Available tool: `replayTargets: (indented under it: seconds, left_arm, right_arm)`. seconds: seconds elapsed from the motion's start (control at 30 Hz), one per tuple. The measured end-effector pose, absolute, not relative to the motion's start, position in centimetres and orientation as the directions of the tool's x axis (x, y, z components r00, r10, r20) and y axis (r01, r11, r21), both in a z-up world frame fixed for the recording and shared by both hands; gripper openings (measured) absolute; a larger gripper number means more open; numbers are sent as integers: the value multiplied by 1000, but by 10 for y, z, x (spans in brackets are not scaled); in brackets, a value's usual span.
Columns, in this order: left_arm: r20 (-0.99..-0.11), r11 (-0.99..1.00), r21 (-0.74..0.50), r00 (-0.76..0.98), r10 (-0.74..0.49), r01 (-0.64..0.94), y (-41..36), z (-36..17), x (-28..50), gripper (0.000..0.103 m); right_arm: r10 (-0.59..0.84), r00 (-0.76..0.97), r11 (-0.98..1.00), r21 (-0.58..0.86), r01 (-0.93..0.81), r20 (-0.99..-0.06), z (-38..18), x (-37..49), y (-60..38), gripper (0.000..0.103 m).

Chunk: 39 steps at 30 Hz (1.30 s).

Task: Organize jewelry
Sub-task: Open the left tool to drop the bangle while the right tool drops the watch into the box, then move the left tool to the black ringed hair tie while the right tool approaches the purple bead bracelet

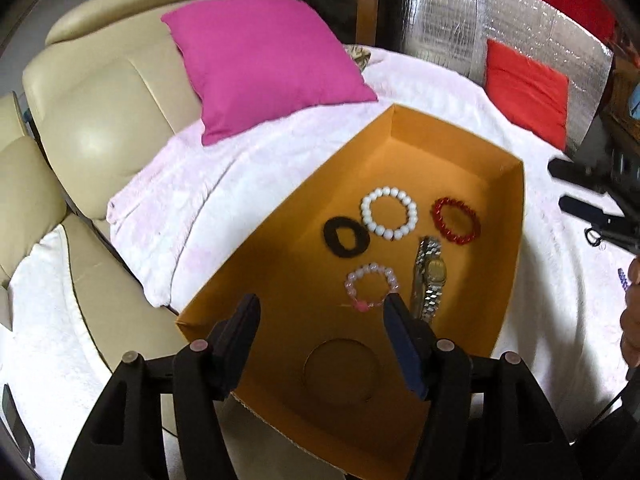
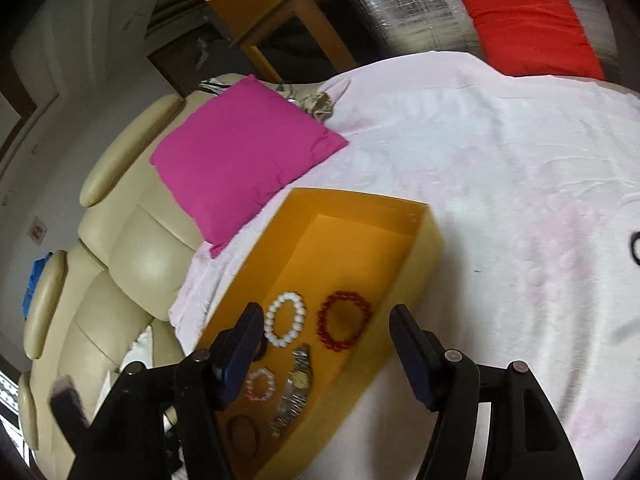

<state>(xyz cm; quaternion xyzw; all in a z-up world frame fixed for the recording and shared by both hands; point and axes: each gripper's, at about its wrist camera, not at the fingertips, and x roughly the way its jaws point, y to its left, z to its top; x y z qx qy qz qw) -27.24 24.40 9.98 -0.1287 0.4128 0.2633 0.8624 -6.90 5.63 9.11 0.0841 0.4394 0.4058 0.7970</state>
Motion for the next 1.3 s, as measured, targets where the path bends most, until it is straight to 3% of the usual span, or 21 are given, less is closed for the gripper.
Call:
replayTargets:
  seconds: [0.3, 0.83, 1.3]
  left_arm:
    - [-763, 887, 3, 573, 301, -462, 195, 120, -258, 69]
    - [-693, 981, 140, 694, 195, -135, 37, 165, -196, 70]
    - [-705, 980, 189, 685, 181, -63, -11, 162, -176, 70]
  right_arm:
    - [649, 370, 735, 423, -531, -664, 100, -62, -2, 69]
    - [518, 551, 847, 482, -225, -654, 122, -32, -170, 71]
    - [454, 608, 838, 543, -45, -651, 119, -31, -272, 71]
